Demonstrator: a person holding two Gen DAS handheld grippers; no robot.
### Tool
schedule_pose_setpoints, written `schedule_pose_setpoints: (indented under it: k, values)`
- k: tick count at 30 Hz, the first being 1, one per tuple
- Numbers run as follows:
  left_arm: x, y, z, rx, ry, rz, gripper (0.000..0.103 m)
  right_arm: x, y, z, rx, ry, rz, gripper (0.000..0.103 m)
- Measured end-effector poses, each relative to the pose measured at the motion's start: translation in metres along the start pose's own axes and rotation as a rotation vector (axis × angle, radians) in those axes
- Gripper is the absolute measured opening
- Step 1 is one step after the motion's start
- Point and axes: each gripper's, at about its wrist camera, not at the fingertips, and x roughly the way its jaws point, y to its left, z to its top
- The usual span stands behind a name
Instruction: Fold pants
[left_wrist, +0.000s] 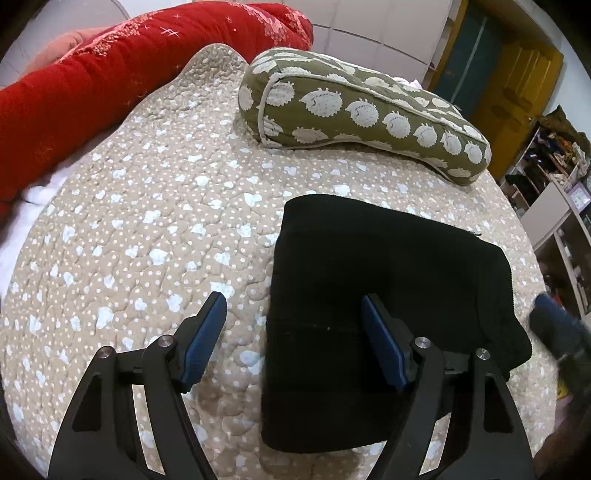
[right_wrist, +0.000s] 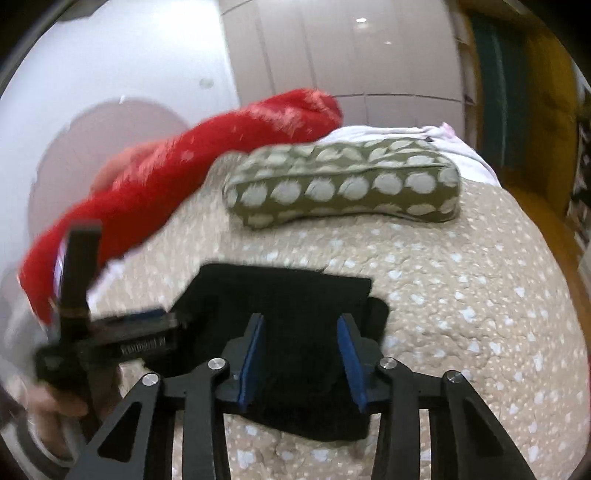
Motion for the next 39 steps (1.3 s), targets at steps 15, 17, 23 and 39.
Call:
schedule_pose_setpoints:
  k: [15,17,23,39]
  values:
    - [-0.052,-0.005,-0.018,0.062,-0.114,0.079,0.075,-0.014,0.011,-0.023,0.073,0.004,-0.063,0.039]
    - [-0.062,-0.006,-0.023,0.081,-0.138,0.096,0.075,-0.015,0.013,-0.023,0.082,0.009,-0.074,0.039]
    - [-0.083,-0.005,-0.04,0.095,-0.176,0.123,0.075,-0.026,0.016,-0.029,0.112,0.004,-0.106,0.044]
    - [-0.116,-0.008,-0.066,0.097,-0.221,0.123,0.075,-0.053,0.032,-0.041,0.091,-0.017,-0.106,0.048]
